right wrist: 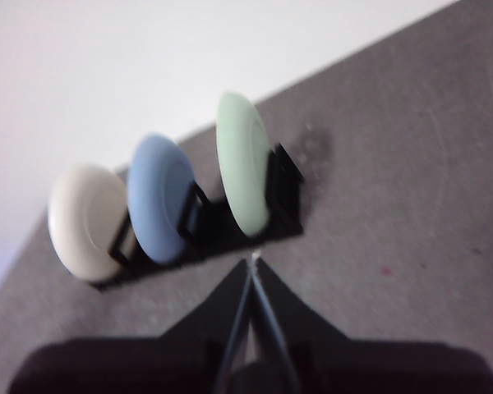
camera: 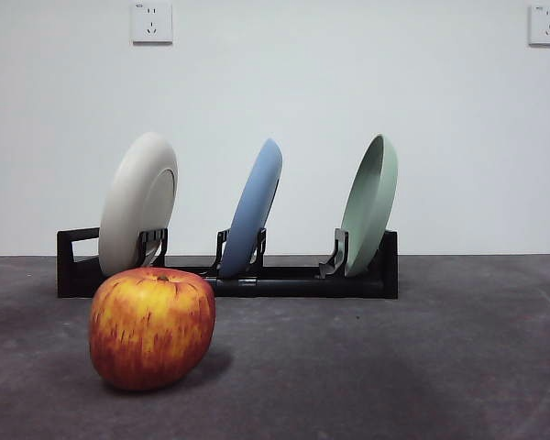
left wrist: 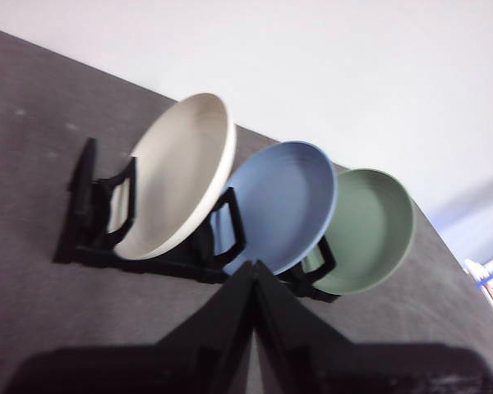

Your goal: Take the blue plate from the plate rack,put the plate on the table,take the apple from the table,put the apple in the plate

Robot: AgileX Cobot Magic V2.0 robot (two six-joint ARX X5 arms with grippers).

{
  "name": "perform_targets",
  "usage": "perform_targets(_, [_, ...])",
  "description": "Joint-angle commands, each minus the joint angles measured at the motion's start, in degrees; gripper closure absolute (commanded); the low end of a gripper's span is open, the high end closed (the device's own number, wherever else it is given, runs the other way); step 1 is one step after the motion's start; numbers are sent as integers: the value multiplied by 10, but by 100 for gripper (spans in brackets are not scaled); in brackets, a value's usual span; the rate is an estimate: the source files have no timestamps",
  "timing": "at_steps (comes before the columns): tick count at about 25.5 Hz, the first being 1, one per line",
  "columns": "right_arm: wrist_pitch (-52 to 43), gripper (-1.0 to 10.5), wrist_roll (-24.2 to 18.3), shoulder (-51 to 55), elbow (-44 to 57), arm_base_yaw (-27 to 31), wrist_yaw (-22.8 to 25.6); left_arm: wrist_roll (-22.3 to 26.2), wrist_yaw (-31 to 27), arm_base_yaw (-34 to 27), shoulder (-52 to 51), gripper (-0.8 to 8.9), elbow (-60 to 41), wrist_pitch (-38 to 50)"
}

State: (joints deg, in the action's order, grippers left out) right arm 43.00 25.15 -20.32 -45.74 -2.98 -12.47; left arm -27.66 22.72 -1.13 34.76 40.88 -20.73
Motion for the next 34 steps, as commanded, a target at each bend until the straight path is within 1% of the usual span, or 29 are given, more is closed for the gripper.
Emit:
perform_targets(1, [42, 946, -44, -35, -42, 0, -1, 9, 20, -1, 62, 818, 50, -9])
perform_targets(2, [54, 946, -44, -44, -52, 0, -1, 9, 22, -1, 81, 818, 66, -12])
perform_targets(5, [83, 946, -43, -72, -73, 0, -1, 9, 59, -1, 141, 818, 113, -24])
perform_targets(8, [112, 947, -44, -99, -84, 0, -2, 11, 127, 0, 204, 818, 160, -24])
perform_targets(11, [140, 947, -55, -126, -88, 0, -2, 26, 200, 4, 266, 818, 209, -26])
perform_targets(12, [149, 947, -63, -134, -89, 0, -2, 27, 215, 8, 287, 818, 226, -33])
perform_targets(14, [163, 947, -76, -150, -89, 0, -2, 33, 224, 19, 325, 818, 261, -56])
perform_targets(16, [173, 947, -82, -166, -89, 0, -2, 51, 223, 36, 365, 819, 301, -84])
perform_targets(19, [171, 947, -88, -194, -89, 0, -9, 84, 222, 74, 450, 819, 388, -141])
perform_targets(21, [167, 947, -89, -207, -89, 0, -24, 96, 204, 102, 508, 819, 452, -173])
perform_targets(22, [167, 947, -89, -213, -89, 0, -32, 103, 182, 118, 539, 819, 488, -187])
perform_targets(26, [177, 947, -89, -219, -89, 0, -73, 116, 117, 163, 647, 819, 618, -223])
perform_targets(28, [181, 947, -89, -219, -89, 0, -83, 116, 85, 180, 697, 818, 681, -248])
perform_targets(32, [186, 947, -88, -219, -89, 0, -86, 116, 89, 198, 782, 818, 773, -265])
perform_targets(34, [188, 946, -88, -219, -89, 0, -86, 114, 70, 204, 811, 819, 794, -262])
